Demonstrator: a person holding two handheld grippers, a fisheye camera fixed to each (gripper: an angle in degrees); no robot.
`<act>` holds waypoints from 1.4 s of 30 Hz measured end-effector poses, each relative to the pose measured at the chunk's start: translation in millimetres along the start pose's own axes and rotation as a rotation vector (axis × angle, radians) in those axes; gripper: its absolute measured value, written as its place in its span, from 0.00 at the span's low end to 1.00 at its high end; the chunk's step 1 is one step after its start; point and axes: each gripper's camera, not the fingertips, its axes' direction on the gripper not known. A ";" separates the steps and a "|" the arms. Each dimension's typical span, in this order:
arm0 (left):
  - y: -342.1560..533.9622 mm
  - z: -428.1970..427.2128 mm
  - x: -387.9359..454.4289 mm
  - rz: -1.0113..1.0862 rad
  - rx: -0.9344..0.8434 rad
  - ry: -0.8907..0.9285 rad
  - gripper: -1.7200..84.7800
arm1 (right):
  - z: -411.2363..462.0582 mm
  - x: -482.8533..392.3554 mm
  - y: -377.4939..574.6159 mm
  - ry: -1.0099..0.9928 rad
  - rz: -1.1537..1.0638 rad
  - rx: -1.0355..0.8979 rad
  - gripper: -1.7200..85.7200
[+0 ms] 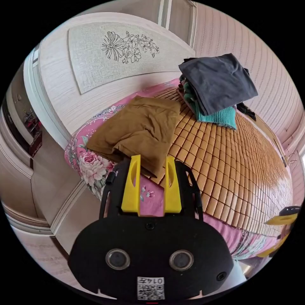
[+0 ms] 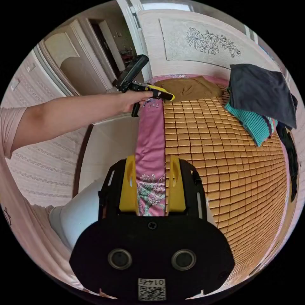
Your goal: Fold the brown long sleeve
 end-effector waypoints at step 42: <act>179.8 -187.0 304.8 0.646 -0.045 0.618 0.11 | -193.2 34.2 468.6 0.413 1.234 0.245 0.02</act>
